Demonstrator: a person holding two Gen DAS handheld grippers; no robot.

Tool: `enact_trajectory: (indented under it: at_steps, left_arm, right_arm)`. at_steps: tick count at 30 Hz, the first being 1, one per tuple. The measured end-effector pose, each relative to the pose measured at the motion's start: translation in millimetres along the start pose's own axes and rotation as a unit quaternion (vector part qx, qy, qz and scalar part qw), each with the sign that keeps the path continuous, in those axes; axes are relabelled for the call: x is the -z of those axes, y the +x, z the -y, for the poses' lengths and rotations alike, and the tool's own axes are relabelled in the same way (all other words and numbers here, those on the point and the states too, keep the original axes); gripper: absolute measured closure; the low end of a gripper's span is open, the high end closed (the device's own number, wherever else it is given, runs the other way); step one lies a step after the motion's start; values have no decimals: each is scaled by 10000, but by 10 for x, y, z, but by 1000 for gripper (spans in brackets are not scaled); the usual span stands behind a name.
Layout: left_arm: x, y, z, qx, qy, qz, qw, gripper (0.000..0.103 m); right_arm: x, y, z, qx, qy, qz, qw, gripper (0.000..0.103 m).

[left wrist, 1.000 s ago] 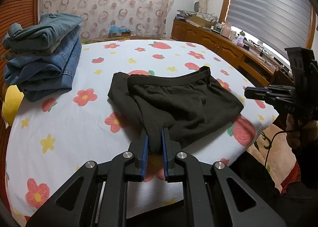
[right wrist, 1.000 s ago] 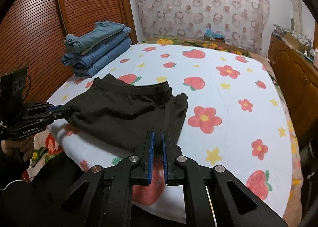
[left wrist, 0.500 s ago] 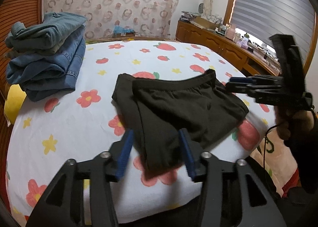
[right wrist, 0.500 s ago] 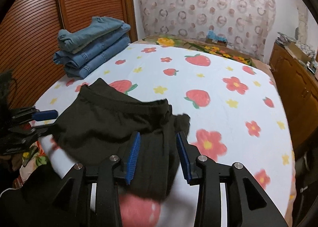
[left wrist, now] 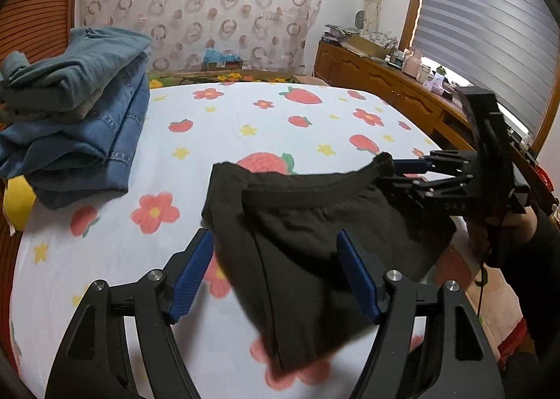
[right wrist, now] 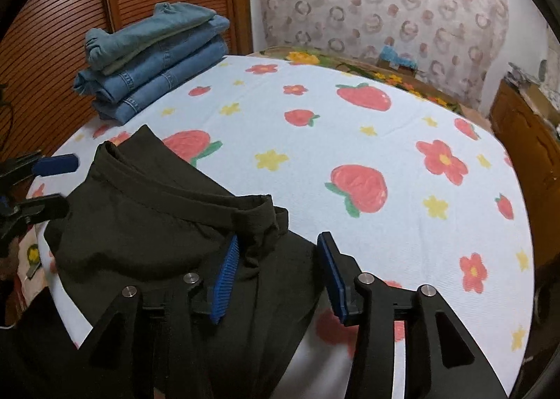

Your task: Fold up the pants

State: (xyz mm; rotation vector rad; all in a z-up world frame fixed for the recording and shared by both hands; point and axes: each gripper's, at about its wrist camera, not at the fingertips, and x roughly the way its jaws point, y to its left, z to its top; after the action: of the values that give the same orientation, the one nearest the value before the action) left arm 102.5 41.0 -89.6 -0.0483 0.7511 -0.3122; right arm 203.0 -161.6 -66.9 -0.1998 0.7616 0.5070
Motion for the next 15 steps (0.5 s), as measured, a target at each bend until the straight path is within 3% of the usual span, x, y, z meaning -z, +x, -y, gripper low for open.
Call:
enact_trajectory:
  at_steps: [2, 5, 7, 15]
  left_arm:
    - [-42, 44, -24, 6, 23, 31, 10000, 32]
    - [-77, 123, -45, 40, 74, -55, 9999, 56]
    - [-102, 173, -55, 87, 117, -97, 9998, 63]
    - [-168, 336, -69, 55, 206, -303, 9993, 65]
  right_arm:
    - [-8, 10, 24, -63, 53, -9, 10000, 53]
    - [1, 20, 5, -57, 10, -13, 10000, 48]
    - [0, 34, -20, 13, -41, -30, 10000, 44]
    - [11, 41, -26, 89, 4, -39, 10000, 37]
